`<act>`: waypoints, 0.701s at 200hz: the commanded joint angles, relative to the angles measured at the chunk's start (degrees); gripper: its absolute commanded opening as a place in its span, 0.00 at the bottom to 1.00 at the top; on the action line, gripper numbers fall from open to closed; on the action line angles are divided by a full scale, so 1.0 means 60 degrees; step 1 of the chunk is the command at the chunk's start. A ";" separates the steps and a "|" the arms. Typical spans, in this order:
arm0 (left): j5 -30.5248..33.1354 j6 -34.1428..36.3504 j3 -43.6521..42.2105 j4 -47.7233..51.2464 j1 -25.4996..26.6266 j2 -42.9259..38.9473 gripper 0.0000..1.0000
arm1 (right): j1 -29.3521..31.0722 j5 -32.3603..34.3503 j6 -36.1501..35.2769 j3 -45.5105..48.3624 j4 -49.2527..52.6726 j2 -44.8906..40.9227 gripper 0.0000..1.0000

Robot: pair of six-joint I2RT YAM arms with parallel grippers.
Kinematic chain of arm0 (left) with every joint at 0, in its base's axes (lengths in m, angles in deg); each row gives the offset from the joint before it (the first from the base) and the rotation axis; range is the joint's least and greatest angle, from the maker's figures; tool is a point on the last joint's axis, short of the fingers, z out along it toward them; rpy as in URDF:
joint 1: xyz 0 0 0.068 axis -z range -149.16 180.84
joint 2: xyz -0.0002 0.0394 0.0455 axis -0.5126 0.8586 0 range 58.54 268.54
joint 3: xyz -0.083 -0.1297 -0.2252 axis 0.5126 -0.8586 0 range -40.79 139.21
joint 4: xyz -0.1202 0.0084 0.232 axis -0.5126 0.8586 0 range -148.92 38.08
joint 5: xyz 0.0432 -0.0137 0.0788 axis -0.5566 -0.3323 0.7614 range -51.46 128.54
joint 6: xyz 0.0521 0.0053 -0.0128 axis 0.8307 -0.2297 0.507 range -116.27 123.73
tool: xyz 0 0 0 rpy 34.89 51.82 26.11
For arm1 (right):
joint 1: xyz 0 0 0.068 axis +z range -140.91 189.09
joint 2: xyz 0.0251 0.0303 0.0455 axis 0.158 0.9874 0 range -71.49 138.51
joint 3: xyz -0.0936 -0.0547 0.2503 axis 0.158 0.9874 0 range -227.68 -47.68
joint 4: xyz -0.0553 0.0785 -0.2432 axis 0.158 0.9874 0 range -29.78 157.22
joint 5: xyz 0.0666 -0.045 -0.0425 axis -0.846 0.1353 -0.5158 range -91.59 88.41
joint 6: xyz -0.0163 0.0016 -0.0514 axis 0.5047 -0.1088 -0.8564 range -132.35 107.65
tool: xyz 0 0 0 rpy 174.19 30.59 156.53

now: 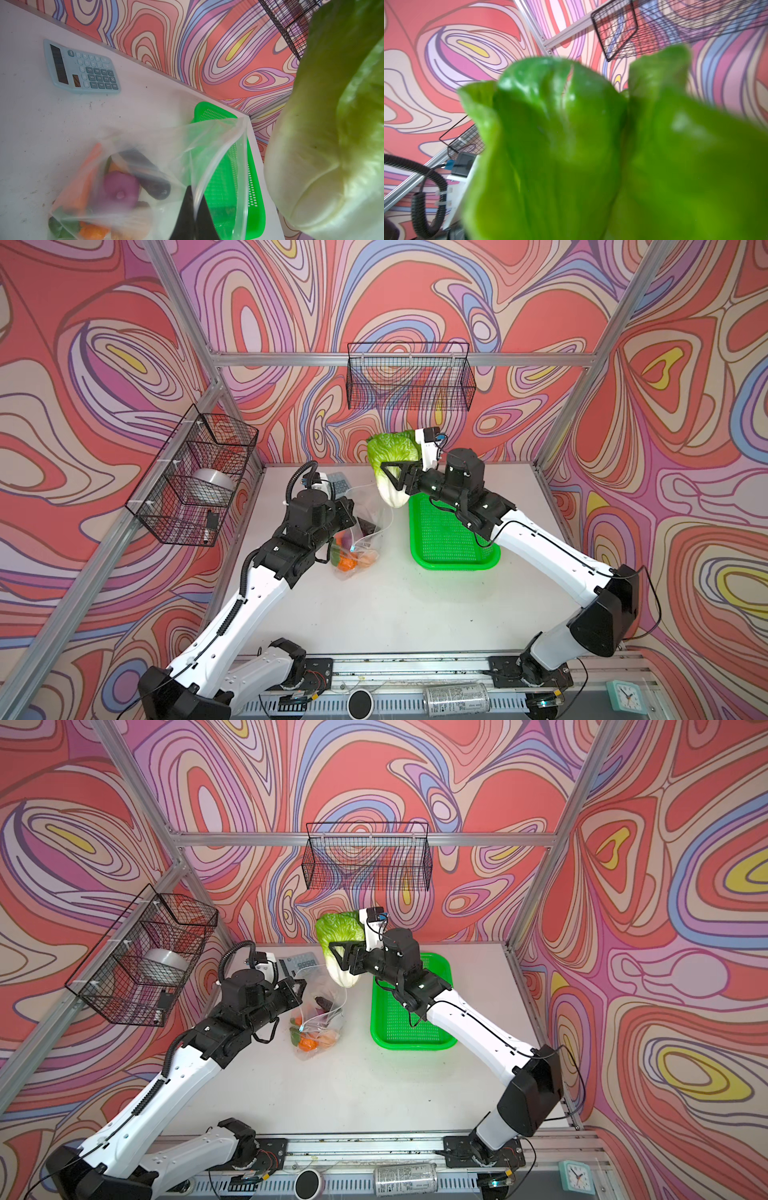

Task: Place the food in the zip-top bag and seal the zipper
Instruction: 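Lift the lettuce and carry it to the bag opening with the right gripper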

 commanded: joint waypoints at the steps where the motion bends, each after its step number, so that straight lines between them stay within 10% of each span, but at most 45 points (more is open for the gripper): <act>1: 0.0105 -0.0286 0.0293 0.0116 -0.0024 0.0021 0.00 | 0.0508 0.0332 0.0243 0.0675 -0.2967 -0.0146 0.68; 140: 0.0507 -0.0618 -0.0037 -0.0067 -0.0024 -0.0334 0.00 | 0.1273 0.1445 -0.0103 0.3199 -0.7706 0.1098 0.67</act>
